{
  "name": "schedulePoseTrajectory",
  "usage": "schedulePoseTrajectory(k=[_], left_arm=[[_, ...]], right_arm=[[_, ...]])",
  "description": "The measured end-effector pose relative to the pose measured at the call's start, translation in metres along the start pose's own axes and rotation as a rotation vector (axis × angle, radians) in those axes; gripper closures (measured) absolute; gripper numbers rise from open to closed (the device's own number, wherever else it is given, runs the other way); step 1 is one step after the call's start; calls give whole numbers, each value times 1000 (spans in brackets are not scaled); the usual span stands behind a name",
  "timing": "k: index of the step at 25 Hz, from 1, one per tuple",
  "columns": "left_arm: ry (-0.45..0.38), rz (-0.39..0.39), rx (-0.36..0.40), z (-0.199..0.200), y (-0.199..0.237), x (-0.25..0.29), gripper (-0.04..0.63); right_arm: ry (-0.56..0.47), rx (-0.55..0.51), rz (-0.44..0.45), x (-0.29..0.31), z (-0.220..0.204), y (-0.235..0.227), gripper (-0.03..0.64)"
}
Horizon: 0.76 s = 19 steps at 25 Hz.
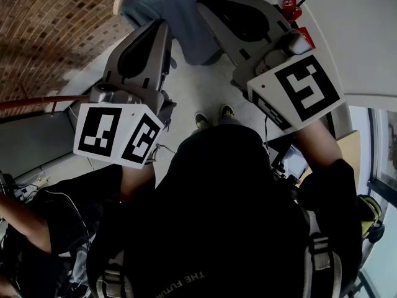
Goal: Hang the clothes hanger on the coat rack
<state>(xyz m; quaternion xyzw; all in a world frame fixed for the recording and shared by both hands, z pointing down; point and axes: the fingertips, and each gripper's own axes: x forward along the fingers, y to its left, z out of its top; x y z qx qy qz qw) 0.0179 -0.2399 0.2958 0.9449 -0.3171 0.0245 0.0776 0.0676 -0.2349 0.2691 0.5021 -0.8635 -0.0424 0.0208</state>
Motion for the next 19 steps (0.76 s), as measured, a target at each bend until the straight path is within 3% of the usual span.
schedulePoseTrajectory(k=[19], left_arm=[[21, -8, 17, -3, -3, 2, 575]], right_arm=[[-11, -20, 6, 1, 4, 3, 598]])
